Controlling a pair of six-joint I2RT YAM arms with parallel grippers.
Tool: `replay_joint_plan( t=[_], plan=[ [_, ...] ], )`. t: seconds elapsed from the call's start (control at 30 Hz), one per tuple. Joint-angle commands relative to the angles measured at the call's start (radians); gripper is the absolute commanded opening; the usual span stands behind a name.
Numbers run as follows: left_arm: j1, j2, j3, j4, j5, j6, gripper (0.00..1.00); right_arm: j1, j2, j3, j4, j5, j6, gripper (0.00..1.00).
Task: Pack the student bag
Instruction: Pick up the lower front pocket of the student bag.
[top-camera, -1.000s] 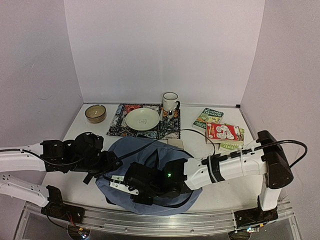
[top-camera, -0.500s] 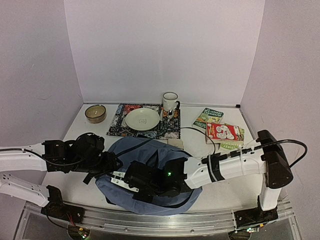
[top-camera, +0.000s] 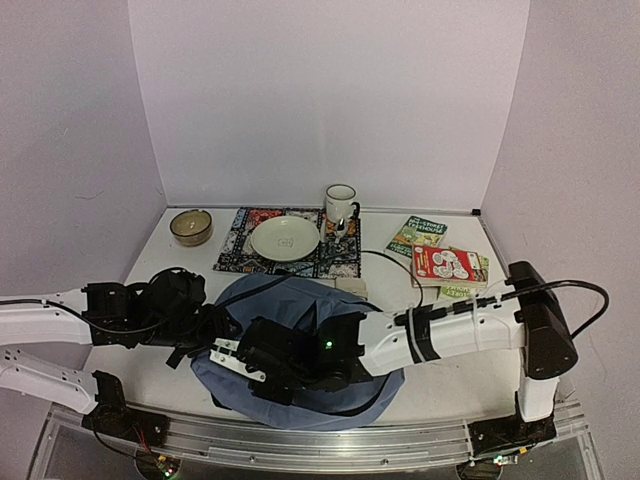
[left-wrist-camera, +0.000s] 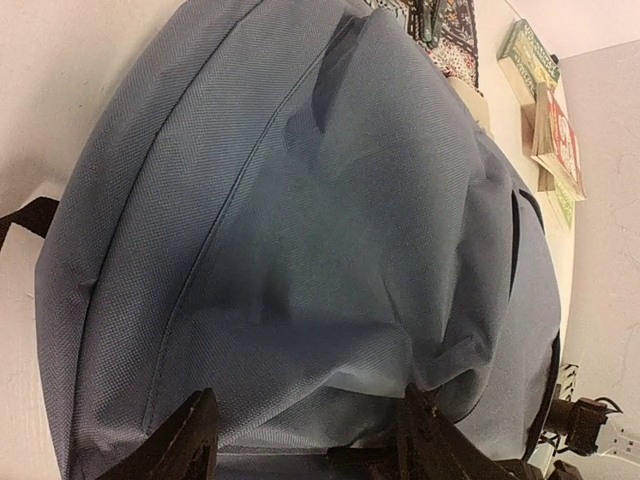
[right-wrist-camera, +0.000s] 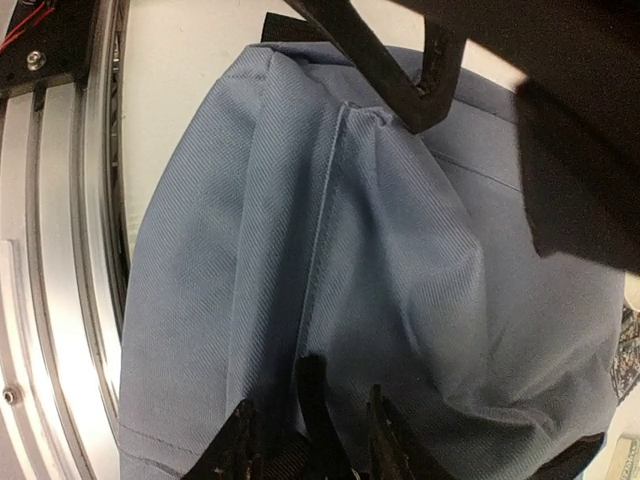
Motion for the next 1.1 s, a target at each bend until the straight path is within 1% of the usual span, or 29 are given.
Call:
replay_joint_plan(
  t=[0.0, 0.17, 0.3, 0.33, 0.47, 0.57, 0.63, 0.77, 0.93, 1.07],
  plan=[
    [-0.003, 0.004, -0.005, -0.004, -0.006, -0.008, 0.63, -0.003, 0.073, 0.057, -0.037, 0.014, -0.005, 0.36],
    [-0.003, -0.003, -0.022, -0.004, -0.008, -0.015, 0.62, -0.003, 0.112, 0.061, -0.047, 0.053, 0.001, 0.36],
    [-0.003, -0.001, -0.036, -0.004, -0.012, -0.021, 0.61, -0.019, 0.121, 0.046, -0.054, 0.082, 0.027, 0.33],
    [-0.003, 0.001, -0.038, -0.004, -0.014, -0.022, 0.61, -0.024, 0.121, 0.042, -0.056, 0.086, 0.034, 0.31],
    [-0.003, 0.019, -0.044, -0.004, -0.015, -0.023, 0.61, -0.030, 0.104, 0.035, -0.057, 0.104, 0.052, 0.18],
    [-0.003, 0.037, -0.043, -0.004, -0.015, -0.022, 0.61, -0.030, 0.076, 0.039, -0.057, 0.092, 0.070, 0.06],
    [-0.003, 0.053, -0.042, -0.003, -0.016, -0.020, 0.61, -0.029, 0.052, 0.044, -0.059, 0.089, 0.084, 0.01],
    [-0.003, 0.084, -0.045, -0.002, -0.016, -0.017, 0.61, -0.031, 0.002, 0.055, -0.057, 0.093, 0.114, 0.00],
    [-0.003, 0.102, -0.057, -0.002, -0.022, -0.020, 0.61, -0.043, -0.048, 0.054, -0.057, 0.107, 0.197, 0.00],
    [-0.003, 0.109, -0.073, -0.002, -0.024, -0.027, 0.60, -0.068, -0.093, 0.034, -0.055, 0.103, 0.301, 0.00]
  ],
)
